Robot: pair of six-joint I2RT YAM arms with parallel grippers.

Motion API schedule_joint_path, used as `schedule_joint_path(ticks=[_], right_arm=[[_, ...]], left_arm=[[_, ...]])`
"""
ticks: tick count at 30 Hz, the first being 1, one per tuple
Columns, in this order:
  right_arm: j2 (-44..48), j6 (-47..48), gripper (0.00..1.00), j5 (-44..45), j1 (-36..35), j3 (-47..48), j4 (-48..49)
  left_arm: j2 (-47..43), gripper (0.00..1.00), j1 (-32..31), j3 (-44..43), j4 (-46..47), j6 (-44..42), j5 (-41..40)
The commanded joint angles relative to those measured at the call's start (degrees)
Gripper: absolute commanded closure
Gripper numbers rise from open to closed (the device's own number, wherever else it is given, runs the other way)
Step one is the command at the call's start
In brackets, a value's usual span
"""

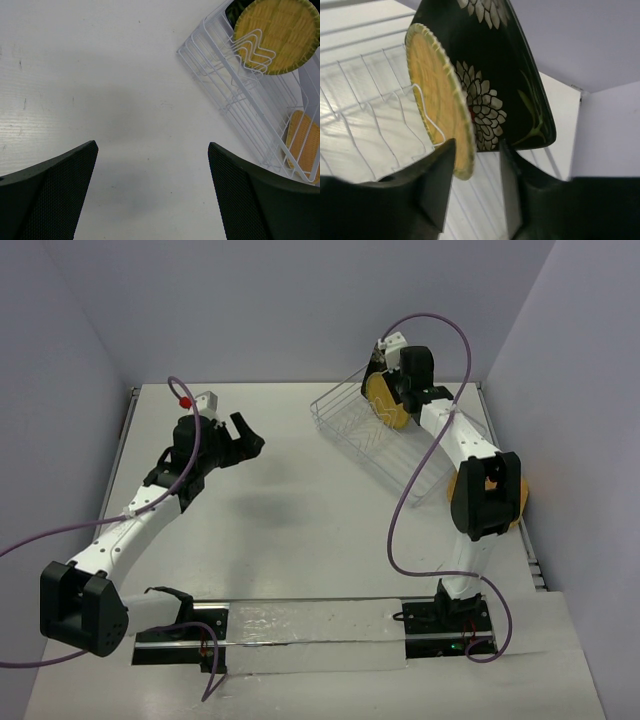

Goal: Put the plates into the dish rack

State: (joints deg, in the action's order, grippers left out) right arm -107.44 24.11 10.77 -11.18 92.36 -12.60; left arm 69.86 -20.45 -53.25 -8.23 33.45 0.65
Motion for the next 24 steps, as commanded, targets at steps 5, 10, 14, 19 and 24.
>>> schedule_joint_path(ticks=[5,10,14,19,24], right_arm=[[7.73,-5.85,0.26,1.10,-0.42,2.18,3.46],[18.66,-16.79,0.14,5.41,0.04,-1.44,3.30],[30.01,-28.88,0.04,6.88,3.53,-9.95,1.55],[46.51,-45.01,0.00,5.13,12.98,-25.63,-5.39],[55.20,-57.62,0.00,1.74,22.55,-37.05,-12.73]], left_arm=[[-4.82,0.01,0.41,-1.85,1.37,0.03,-0.28],[-4.87,0.01,0.41,-4.02,3.82,-0.10,0.86],[-3.01,0.01,0.52,-6.19,5.65,-0.29,2.80],[1.77,0.01,1.05,-10.64,6.03,-1.04,6.30],[4.86,0.01,2.98,-13.20,5.43,-1.50,8.62]])
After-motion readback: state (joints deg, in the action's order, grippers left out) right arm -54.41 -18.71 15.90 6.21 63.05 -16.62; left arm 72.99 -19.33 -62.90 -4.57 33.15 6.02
